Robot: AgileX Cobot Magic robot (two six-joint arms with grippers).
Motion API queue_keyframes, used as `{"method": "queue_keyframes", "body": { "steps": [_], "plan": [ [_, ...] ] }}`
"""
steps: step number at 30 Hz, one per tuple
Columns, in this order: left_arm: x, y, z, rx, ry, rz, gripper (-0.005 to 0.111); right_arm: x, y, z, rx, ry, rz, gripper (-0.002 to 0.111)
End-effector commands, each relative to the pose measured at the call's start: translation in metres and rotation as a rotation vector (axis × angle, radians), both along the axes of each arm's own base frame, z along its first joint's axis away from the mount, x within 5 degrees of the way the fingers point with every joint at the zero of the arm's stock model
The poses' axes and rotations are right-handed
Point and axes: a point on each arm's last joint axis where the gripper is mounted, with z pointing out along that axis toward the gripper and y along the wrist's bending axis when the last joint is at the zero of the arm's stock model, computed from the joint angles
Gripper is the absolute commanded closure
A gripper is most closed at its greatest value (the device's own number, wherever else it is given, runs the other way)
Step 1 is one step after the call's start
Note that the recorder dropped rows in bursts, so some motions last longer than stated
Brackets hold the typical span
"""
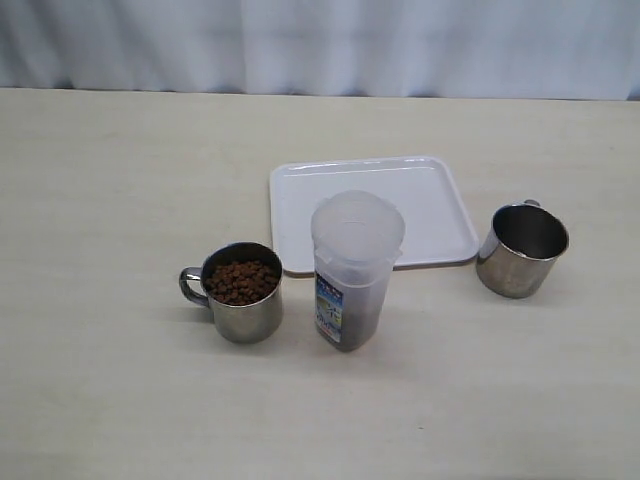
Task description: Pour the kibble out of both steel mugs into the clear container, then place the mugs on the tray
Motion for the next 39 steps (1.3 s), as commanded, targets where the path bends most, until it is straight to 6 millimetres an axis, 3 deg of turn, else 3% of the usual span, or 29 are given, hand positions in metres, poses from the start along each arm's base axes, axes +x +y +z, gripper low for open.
{"method": "queue_keyframes", "body": {
  "steps": [1,5,10,27,31,33,37,39],
  "plan": [
    [0.0,0.0,0.0,-0.006,-0.004,-0.008,0.107,-0.031,-0.008,0.003,0.058,-0.034,-0.145,0.103],
    [0.0,0.0,0.0,-0.006,-0.004,-0.008,0.107,-0.05,-0.012,0.008,0.114,-0.148,-0.221,0.104],
    [0.0,0.0,0.0,-0.006,-0.004,-0.008,0.107,-0.054,-0.013,0.008,0.478,-0.182,-0.24,0.104],
    [0.0,0.0,0.0,-0.006,-0.004,-0.008,0.107,-0.054,-0.013,0.008,0.485,-0.182,-0.24,0.104],
    [0.0,0.0,0.0,-0.006,-0.004,-0.008,0.107,-0.054,-0.015,0.002,0.574,-0.129,-0.286,0.104],
    [0.0,0.0,0.0,-0.006,-0.004,-0.008,0.107,-0.054,-0.015,-0.003,0.558,-0.071,-0.299,0.104],
    [0.0,0.0,0.0,-0.006,-0.004,-0.008,0.107,-0.054,-0.007,-0.01,0.129,0.037,-0.176,0.104],
    [0.0,0.0,0.0,-0.006,-0.004,-0.008,0.107,-0.054,-0.005,-0.011,0.051,0.052,-0.135,0.104]
  ]
}}
